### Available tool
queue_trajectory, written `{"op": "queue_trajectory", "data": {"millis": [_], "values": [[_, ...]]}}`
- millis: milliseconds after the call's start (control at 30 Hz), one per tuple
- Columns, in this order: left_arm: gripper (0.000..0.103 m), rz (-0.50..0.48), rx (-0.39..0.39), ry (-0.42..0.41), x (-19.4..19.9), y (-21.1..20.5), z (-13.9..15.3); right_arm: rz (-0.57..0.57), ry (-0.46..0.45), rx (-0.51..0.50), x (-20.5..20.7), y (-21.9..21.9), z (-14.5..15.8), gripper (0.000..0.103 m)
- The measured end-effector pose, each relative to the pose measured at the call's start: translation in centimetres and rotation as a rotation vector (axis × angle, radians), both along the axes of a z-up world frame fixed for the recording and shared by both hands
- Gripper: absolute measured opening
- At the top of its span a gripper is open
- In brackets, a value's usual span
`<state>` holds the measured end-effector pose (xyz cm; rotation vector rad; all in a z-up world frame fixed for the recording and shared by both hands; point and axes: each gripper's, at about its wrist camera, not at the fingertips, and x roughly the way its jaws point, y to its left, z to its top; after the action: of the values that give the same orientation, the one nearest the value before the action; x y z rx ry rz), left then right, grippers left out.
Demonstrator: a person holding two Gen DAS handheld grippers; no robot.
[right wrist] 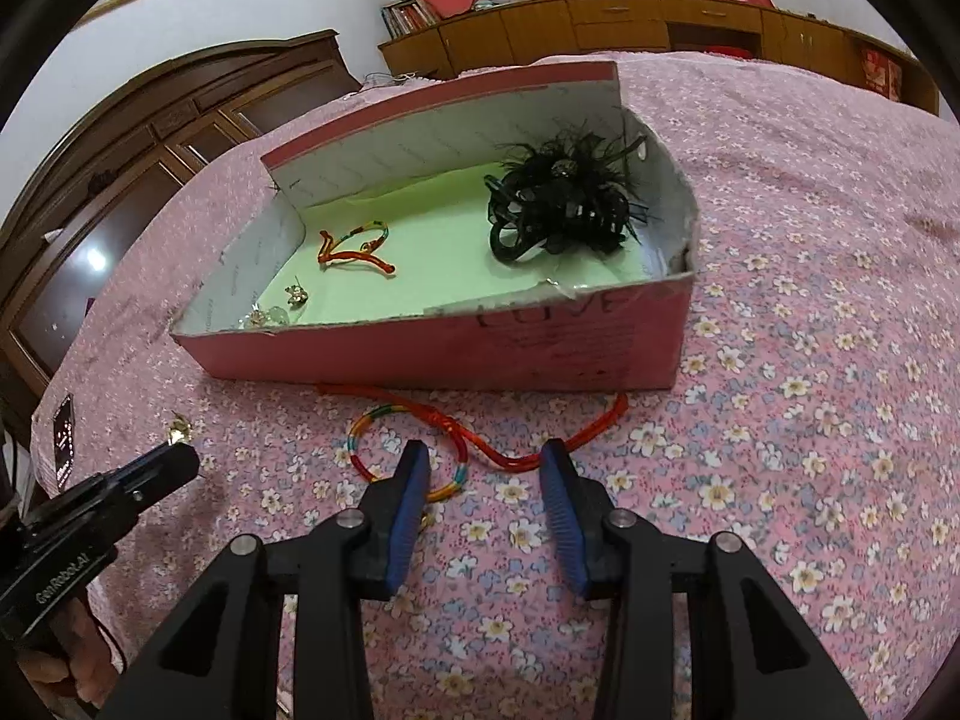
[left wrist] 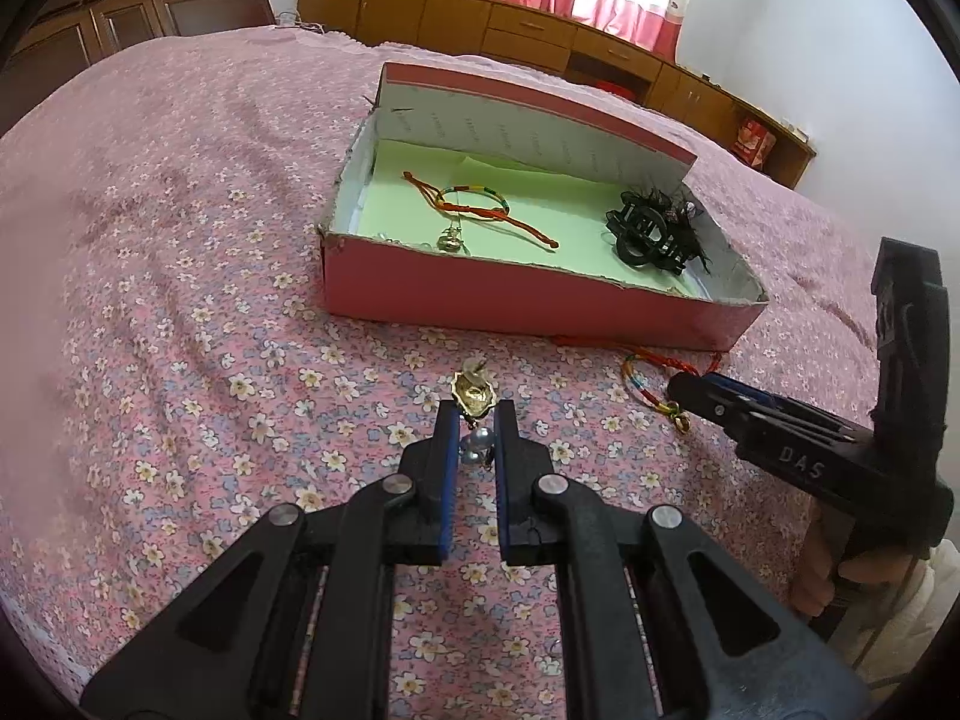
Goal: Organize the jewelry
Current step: 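Grasp the rainbow red-cord bracelet with the right tool while the left tool lifts the earring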
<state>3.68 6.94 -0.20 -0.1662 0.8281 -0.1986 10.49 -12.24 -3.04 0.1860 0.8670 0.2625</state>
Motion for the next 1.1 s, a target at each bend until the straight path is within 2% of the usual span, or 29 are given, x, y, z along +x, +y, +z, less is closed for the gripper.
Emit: {"op": "queue_trajectory", "data": {"millis": [67, 133, 267, 300, 633, 933, 1100], "values": [[0.002, 0.002, -0.001, -0.001, 0.0, 0.0, 0.1, 0.004, 0.000, -0.010, 0.3, 0.2, -0.2, 0.042], [0.003, 0.005, -0.002, -0.004, -0.2, 0.2, 0.2, 0.005, 0.002, -0.025, 0.5, 0.5, -0.4, 0.036], [0.002, 0.010, -0.006, -0.006, -0.4, 0.4, 0.5, 0.019, 0.002, -0.029, 0.7, 0.8, -0.3, 0.011], [0.000, 0.011, -0.007, -0.008, -0.5, 0.4, 0.5, 0.022, 0.001, -0.030, 0.6, 0.9, -0.3, 0.010], [0.000, 0.013, -0.002, -0.028, -1.2, 0.5, 1.3, 0.043, -0.036, 0.005, -1.8, 0.7, 0.7, 0.007], [0.000, 0.021, -0.011, -0.023, -1.3, 0.7, 1.3, 0.010, -0.106, 0.056, -4.3, -0.8, 3.3, 0.007], [0.000, 0.013, -0.015, -0.047, -1.7, 0.6, 2.1, -0.005, -0.150, 0.088, -5.1, -1.8, 4.9, 0.007]]}}
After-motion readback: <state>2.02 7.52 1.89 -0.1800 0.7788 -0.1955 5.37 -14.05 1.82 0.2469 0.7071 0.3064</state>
